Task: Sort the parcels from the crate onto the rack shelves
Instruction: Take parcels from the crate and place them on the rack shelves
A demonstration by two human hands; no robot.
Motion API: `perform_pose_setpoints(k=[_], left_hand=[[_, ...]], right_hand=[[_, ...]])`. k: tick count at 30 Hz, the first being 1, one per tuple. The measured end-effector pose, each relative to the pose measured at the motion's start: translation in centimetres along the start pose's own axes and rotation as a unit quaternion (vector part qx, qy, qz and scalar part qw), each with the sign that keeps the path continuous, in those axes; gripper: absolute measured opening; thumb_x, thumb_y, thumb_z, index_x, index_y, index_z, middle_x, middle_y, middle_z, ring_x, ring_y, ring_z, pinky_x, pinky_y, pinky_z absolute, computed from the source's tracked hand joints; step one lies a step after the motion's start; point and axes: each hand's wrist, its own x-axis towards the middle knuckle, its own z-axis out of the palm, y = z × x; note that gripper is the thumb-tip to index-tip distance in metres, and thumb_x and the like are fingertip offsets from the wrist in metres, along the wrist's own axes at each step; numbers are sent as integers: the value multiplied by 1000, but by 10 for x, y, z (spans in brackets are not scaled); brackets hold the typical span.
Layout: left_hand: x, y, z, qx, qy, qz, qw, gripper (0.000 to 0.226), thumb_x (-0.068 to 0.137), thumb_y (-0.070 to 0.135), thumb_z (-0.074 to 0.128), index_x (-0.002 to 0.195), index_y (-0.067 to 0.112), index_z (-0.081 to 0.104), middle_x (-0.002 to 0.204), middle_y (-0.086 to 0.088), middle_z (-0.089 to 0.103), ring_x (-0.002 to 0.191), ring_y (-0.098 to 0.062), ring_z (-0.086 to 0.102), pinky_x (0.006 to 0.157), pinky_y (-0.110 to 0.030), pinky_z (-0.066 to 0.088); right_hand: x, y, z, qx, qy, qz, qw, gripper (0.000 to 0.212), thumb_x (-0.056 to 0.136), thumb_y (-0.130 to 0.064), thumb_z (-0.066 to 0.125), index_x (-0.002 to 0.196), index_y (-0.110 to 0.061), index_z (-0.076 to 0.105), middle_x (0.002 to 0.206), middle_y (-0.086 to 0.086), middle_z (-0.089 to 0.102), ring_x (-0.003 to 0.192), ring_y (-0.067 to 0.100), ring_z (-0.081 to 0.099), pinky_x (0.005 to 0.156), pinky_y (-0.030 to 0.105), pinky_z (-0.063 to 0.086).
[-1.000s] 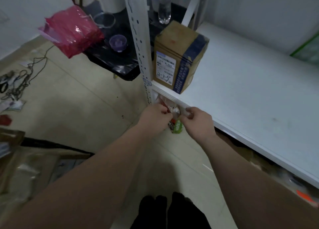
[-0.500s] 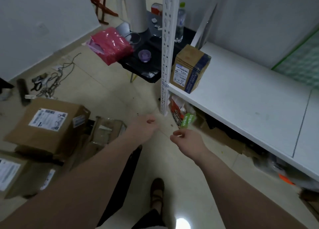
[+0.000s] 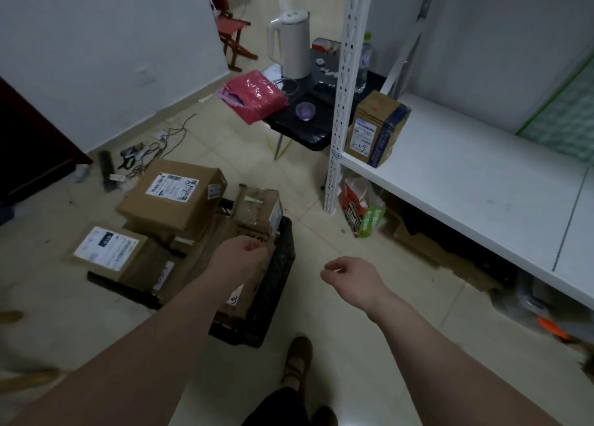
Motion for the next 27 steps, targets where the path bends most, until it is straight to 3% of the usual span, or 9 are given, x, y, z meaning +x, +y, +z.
perform_pose_setpoints(k=[3,6,11,16,18,21,24,27], left_hand=[[-12,-21,-21,-23,16,-14,1000,32,91,26,60,120,12,60,114,-10,62,102,-27,60,90,-43,52],[-13,-37,-43,-42,31,-21,998,35,90,27,61,122,13,60,106,-10,65,93,-26,65,85,-46,55],[-8,-70,-77,-56,37,-18,998,43,91,30,57,131,15,52,116,-4,59,91,-15,58,69,-28,49],[23,-113,-134,-66,43,-18,997,28,91,30,56,118,23,61,118,-1,60,89,-11,56,78,-28,47],[41,-128,-165,-59,42,-14,997,31,91,32,56,120,22,60,120,0,59,101,-17,55,91,-34,47],[73,-150,-218,-24,37,-2,999,37,93,30,54,128,18,56,123,-1,57,107,-17,52,97,-37,44],[109,-170,-267,7,30,1,1000,41,92,28,55,131,16,54,128,-3,57,113,-20,53,95,-33,42],[139,-184,-296,38,29,2,999,33,91,26,54,122,15,56,115,1,61,98,-17,56,85,-32,45]], right_hand=[[-11,-12,10,-9,-4,-9,1000,36,93,-33,60,123,-16,65,120,4,65,108,19,61,80,19,38],[-16,-28,20,-23,-3,-20,1000,35,93,-33,59,122,-15,66,121,4,65,110,21,61,90,25,44],[-12,-63,47,-48,-9,-20,999,31,92,-31,60,117,-14,68,116,6,67,106,23,63,93,33,49],[18,-114,103,-41,-18,-12,999,27,91,-28,59,110,-12,70,106,3,66,97,21,62,87,32,50],[34,-140,133,-14,-22,3,1000,29,92,-28,59,115,-12,69,104,3,64,92,20,60,80,30,49],[55,-180,184,50,-29,37,998,24,93,-28,59,111,-14,68,95,4,65,80,18,59,65,25,47],[76,-215,232,97,-28,60,993,13,93,-31,61,100,-22,66,101,5,66,86,21,60,70,30,47],[91,-240,262,131,-2,65,989,27,92,-31,62,115,-18,65,102,0,63,97,22,62,75,30,48]])
